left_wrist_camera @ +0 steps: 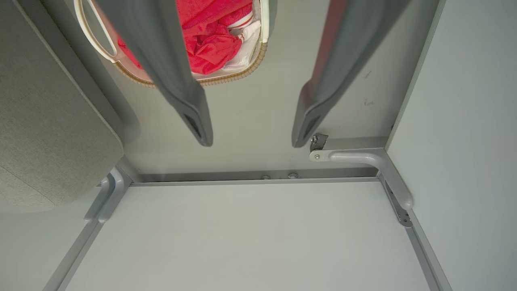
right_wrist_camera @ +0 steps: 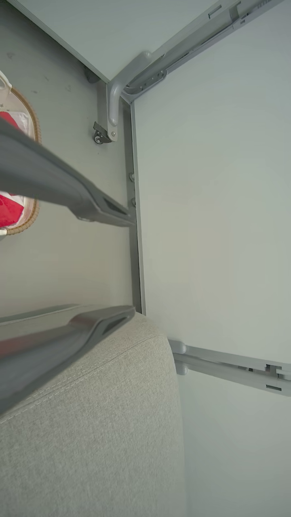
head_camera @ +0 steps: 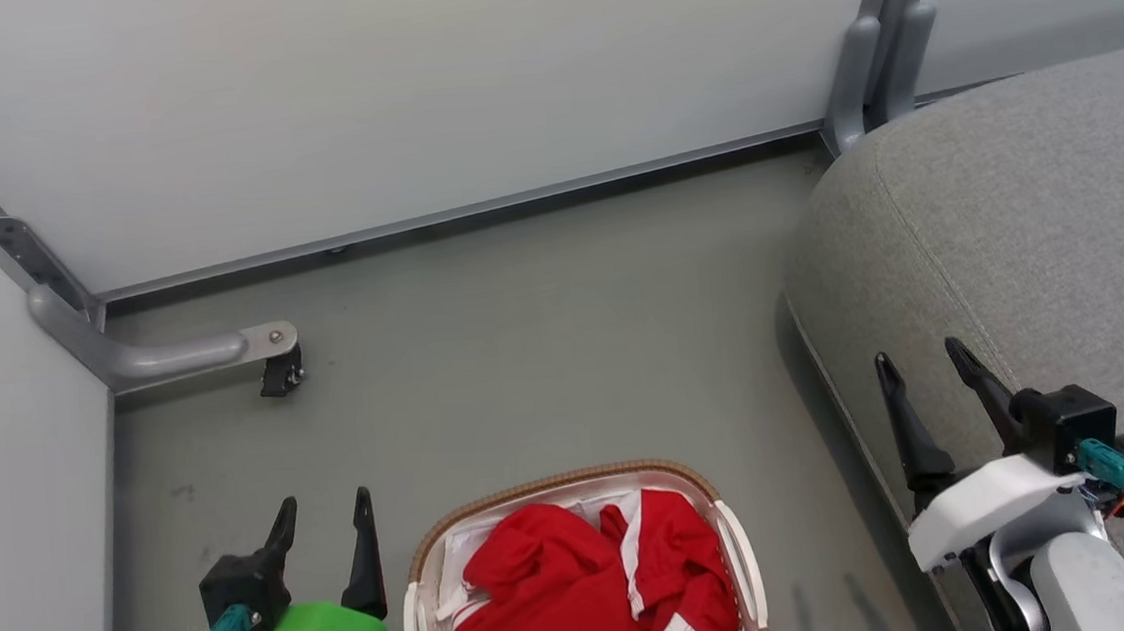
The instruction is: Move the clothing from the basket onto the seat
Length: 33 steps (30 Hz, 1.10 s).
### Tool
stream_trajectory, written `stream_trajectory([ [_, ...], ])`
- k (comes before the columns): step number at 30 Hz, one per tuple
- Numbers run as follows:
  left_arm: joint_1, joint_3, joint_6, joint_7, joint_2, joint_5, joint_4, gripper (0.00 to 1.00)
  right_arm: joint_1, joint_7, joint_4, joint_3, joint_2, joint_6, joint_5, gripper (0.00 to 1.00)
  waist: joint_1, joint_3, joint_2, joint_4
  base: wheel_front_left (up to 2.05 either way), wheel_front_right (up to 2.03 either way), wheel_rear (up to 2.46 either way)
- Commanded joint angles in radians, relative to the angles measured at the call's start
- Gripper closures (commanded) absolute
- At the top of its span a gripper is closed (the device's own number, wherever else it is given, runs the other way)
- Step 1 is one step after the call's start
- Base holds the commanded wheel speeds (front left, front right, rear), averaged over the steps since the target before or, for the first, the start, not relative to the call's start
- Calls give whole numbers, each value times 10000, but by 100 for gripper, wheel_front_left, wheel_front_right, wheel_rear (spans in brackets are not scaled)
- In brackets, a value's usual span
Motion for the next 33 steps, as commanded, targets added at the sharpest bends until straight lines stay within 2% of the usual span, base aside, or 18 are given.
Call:
stream_trajectory([
  [1, -347, -90, -79, -76, 13, 218, 79, 0, -216, -89, -93, 41, 2, 0, -237, 0, 0, 709, 0, -380, 0, 0, 0],
  [10, -2007, -1125, -242, -243, 227, 651, 988, 0, -1174, -249, -705, 264, 268, -3, -997, 0, 0, 2675, 0, -1320, 0, 0, 0],
  [16, -3121, -2198, -252, -353, 752, 580, 1856, 0, -1789, -359, -1120, 583, 358, -3, -1403, 0, 0, 4061, 0, -2084, 0, 0, 0],
  [22, -3999, -3228, -251, -348, 1229, 354, 2845, 0, -2153, -368, -1416, 887, 367, -3, -952, 0, 0, 5207, 0, -2622, 0, 0, 0],
  [33, -5095, -4255, -249, -346, 1930, 41, 4127, 0, -2519, -368, -1837, 1221, 371, -3, -331, 0, 0, 6874, 0, -3184, 0, 0, 0],
])
